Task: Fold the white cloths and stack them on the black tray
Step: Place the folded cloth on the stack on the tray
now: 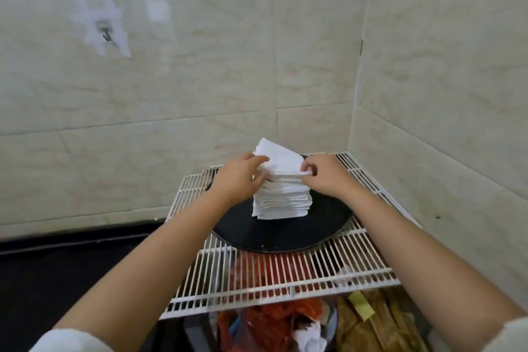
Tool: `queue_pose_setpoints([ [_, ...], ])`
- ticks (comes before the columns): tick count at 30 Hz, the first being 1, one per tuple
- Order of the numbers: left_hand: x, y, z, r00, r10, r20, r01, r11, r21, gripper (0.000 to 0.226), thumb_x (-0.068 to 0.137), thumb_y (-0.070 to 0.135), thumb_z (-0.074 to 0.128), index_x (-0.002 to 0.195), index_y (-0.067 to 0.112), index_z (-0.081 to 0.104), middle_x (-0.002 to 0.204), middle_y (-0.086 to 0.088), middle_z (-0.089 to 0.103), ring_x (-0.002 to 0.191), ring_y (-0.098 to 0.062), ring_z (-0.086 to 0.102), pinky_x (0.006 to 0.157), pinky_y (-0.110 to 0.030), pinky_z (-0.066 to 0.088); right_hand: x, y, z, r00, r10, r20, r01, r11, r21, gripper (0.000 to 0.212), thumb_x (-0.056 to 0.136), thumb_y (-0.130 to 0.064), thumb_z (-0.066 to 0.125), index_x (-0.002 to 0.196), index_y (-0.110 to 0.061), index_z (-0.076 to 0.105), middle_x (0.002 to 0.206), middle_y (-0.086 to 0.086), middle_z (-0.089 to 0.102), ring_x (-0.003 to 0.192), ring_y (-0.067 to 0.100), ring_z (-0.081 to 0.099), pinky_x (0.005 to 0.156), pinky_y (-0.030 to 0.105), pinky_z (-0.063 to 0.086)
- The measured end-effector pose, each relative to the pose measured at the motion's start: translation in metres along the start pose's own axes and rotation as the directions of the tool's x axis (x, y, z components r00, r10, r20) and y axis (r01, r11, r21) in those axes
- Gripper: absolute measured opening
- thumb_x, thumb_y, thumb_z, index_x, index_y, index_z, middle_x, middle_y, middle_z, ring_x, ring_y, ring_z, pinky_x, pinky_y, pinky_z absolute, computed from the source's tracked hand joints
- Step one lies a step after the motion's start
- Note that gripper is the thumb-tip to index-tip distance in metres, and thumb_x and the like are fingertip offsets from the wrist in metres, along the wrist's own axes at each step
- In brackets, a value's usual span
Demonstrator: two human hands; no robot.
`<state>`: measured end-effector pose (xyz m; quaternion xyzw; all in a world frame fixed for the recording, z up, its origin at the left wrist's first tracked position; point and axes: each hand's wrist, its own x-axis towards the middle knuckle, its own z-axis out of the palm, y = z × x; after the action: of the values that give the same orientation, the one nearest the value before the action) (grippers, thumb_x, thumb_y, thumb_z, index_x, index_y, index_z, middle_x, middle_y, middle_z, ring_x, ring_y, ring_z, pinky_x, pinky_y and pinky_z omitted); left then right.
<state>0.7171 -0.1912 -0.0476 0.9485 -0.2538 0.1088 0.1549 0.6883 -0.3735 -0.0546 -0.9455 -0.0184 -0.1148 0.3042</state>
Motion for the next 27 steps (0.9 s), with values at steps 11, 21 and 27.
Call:
queue_pose_setpoints([
  [11,0.065,0.007,0.002,0.975,-0.132,0.176,0.177,0.947,-0.268,0.045,0.101,0.017,0.031,0.145,0.008,0.027,0.157,-0.015,0.013,0.146,-0.026,0.011,0.115,-0.028,0.011,0.024,-0.003,0.018,0.866,0.478,0.147,-0.463,0.655,0.597,0.034,0.094,-0.021,0.041,0.117,0.000,0.052,0.123,0.018,0.056,0.092,0.022,0.045,0.079,0.029,0.031],
  [21,0.049,-0.029,0.044,0.949,-0.175,0.263,0.296,0.782,-0.549,0.047,0.101,0.012,0.030,0.144,-0.003,0.021,0.156,-0.016,0.012,0.146,-0.028,0.008,0.121,-0.042,0.012,0.033,-0.029,0.029,0.951,0.300,0.080,-0.299,0.818,0.491,0.050,0.095,-0.007,0.033,0.143,-0.020,0.028,0.152,0.000,0.028,0.130,0.026,0.042,0.105,0.036,0.037],
  [27,0.057,-0.012,0.059,0.954,-0.119,0.274,0.255,0.801,-0.542,0.048,0.100,0.016,0.031,0.144,-0.001,0.023,0.158,-0.014,0.003,0.147,-0.027,-0.004,0.120,-0.038,0.003,0.040,-0.004,0.039,0.877,0.480,-0.007,-0.419,0.772,0.479,0.047,0.093,-0.010,0.033,0.140,-0.010,0.034,0.147,0.009,0.037,0.128,0.024,0.041,0.097,0.031,0.036],
])
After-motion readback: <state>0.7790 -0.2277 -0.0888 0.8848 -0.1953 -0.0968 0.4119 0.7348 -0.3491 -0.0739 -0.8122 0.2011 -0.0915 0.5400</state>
